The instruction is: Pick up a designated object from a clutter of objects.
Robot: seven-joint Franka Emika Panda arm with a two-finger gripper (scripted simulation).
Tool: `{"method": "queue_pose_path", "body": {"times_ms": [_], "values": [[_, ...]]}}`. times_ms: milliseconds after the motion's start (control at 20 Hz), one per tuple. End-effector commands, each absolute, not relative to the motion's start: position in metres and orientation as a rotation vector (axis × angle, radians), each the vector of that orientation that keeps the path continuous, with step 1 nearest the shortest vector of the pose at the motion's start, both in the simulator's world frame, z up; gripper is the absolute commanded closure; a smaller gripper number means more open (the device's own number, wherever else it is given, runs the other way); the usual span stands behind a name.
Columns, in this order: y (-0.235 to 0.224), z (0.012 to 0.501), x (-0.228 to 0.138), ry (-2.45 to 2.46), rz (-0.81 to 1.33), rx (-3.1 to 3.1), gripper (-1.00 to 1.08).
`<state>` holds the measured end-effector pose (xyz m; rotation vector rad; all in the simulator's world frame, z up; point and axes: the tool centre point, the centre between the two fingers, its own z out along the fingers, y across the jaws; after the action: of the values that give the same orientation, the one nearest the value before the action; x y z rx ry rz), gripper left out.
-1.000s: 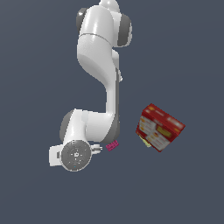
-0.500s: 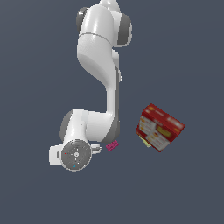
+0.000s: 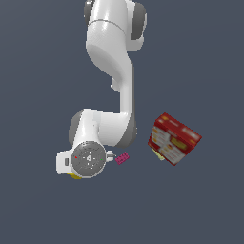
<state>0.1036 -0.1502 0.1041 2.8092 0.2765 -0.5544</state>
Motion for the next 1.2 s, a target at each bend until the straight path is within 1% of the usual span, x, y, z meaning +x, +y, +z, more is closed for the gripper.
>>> {"method": "queue_pose_path", "body": {"times_ms": [0, 250, 1150], "values": [[-0.142, 0.121, 0.100, 0.277, -0.548, 2.809, 1.08], [-0.119, 0.163, 0.087, 0.278, -0.548, 2.809, 1.08], [-0.023, 0.344, 0.033, 0.279, -0.549, 2.809, 1.08]]}}
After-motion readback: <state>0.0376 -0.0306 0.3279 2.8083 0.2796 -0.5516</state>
